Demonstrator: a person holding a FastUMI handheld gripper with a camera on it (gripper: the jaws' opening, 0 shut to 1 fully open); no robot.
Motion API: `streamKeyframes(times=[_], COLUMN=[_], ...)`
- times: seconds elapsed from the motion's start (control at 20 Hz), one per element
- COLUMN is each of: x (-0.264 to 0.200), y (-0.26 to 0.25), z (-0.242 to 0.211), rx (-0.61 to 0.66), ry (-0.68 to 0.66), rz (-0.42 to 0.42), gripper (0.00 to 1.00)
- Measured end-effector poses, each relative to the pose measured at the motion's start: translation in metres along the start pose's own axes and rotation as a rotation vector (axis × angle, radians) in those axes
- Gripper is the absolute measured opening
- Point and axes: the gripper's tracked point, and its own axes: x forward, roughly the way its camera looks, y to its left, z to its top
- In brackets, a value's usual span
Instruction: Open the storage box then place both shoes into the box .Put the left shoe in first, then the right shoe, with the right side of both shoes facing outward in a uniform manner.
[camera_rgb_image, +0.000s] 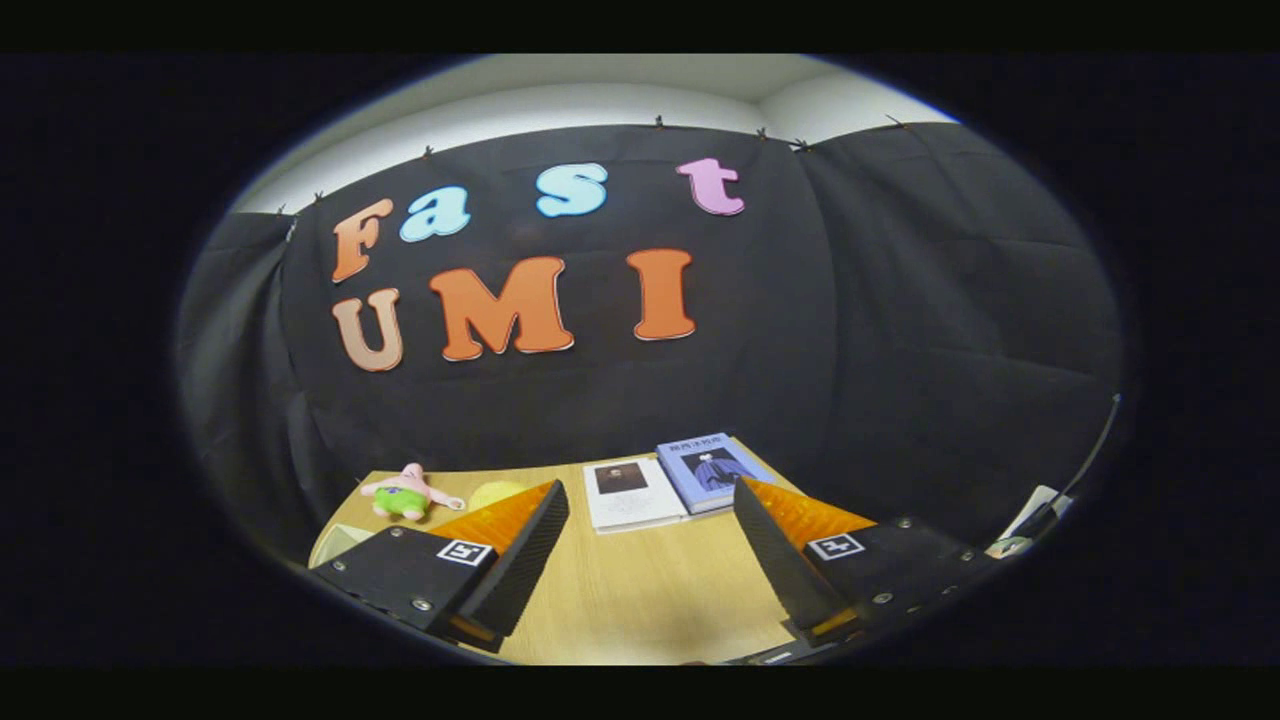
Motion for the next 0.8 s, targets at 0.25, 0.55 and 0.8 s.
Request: streamKeyframes(times=[0.25, 0.55, 0.8], x=[-0.005, -0.001, 0.002], y=[-0.023, -0.029, -0.043], z=[0.037, 0.046, 0.042], rx=[-0.018, -0.004, 0.013], ry=[-0.083, -0.121, -0.113], rz=[0.000, 0.026, 0.016], gripper=[0.98, 0.99, 0.98])
